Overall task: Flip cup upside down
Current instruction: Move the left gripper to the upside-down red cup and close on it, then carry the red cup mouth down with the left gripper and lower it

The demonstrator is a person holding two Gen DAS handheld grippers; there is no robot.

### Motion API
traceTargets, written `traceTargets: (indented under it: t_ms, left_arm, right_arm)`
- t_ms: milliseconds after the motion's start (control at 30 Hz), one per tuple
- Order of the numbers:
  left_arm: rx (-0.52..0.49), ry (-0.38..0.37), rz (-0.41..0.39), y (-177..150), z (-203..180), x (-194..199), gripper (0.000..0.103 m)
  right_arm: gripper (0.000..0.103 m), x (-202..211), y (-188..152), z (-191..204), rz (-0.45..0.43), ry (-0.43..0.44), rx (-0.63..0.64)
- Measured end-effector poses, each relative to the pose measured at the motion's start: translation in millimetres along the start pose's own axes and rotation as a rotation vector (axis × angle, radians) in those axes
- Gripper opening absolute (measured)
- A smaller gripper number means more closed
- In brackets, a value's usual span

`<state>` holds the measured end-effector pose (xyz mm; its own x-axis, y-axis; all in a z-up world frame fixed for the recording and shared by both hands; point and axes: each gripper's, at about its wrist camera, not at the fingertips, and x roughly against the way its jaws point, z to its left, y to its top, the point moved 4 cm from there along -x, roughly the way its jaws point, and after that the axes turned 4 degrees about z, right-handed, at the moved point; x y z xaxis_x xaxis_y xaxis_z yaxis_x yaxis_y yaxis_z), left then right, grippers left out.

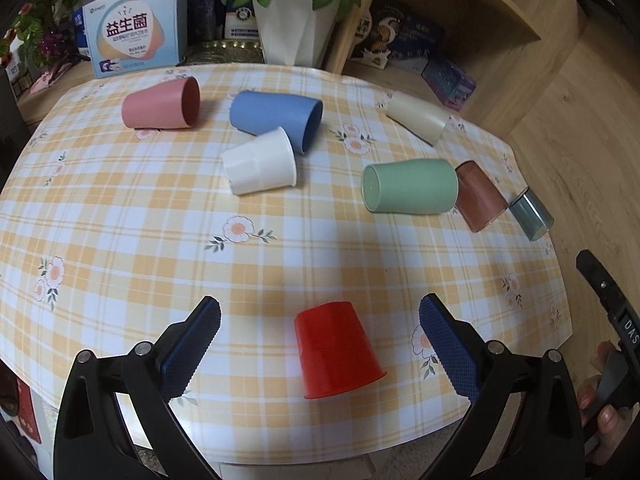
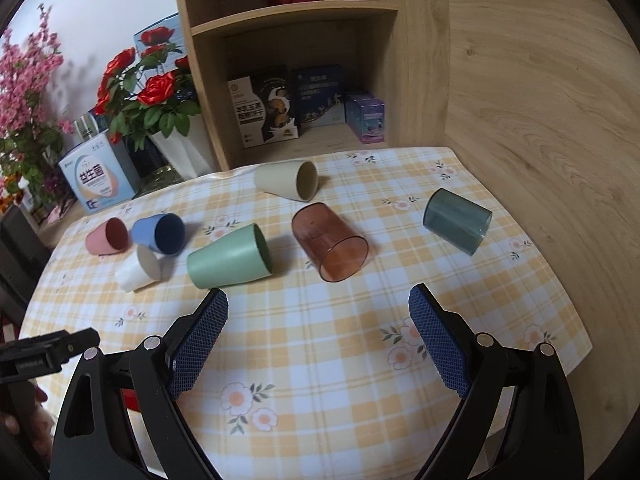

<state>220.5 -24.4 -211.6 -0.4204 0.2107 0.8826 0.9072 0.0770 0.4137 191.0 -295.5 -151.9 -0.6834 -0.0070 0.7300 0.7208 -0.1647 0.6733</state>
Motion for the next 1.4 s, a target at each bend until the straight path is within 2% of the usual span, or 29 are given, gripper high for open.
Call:
traceTargets:
  t_ms: [133,300,467,600,667,833,1133,1233,1400]
  left_arm:
    - [0.017,-0.035,0.062,-1.2,-2.1,-16.4,0.097]
    - [0.071,-0.062,0.147,4.3,2.8,-38.6,0.084]
    - [0.131,-0.094,0.212,11.3,8.1,-55.7,0.079]
    - [0.213,-0.118,0.315,13.0,20.3,-75.5,0.068]
    - [0.235,-0.124,0.346,12.9,23.3,-81.6,0.067]
    - [0.223,-0.137,0.372,12.1,18.0,-87.9,0.067]
    - [0.206,-0.129,0.396,1.2,14.1,-94.6,0.057]
    - [0.2,-0.133,0.391,0.0,13.8,-94.9,0.05]
    - [0.166,-0.158,0.364,-2.1,12.5,-87.9,0.05]
  right_arm:
    - [0.089,-9.7,-2.0,-3.5,0.018,0.005,-0.009]
    - [0.089,-21.1,-6.6,-4.2,0.046,0.015,-0.011]
    - [0.089,-29.3,-8.2,-6.4,0.063,0.021,-0.017]
    - [0.089,-32.2,-8.7,-11.6,0.07,0.015,-0.025]
    - [0.089,-33.5,-9.3,-15.7,0.072,0.01,-0.036]
    - [0.089,-37.7,-12.0,-24.3,0.084,0.005,-0.063]
    - [0.089,-37.4,-11.8,-23.0,0.085,0.013,-0.061]
    - [0.089,-37.9,-12.4,-22.7,0.092,0.014,-0.064]
    - [0.089,-37.2,-13.0,-23.1,0.098,0.009,-0.068]
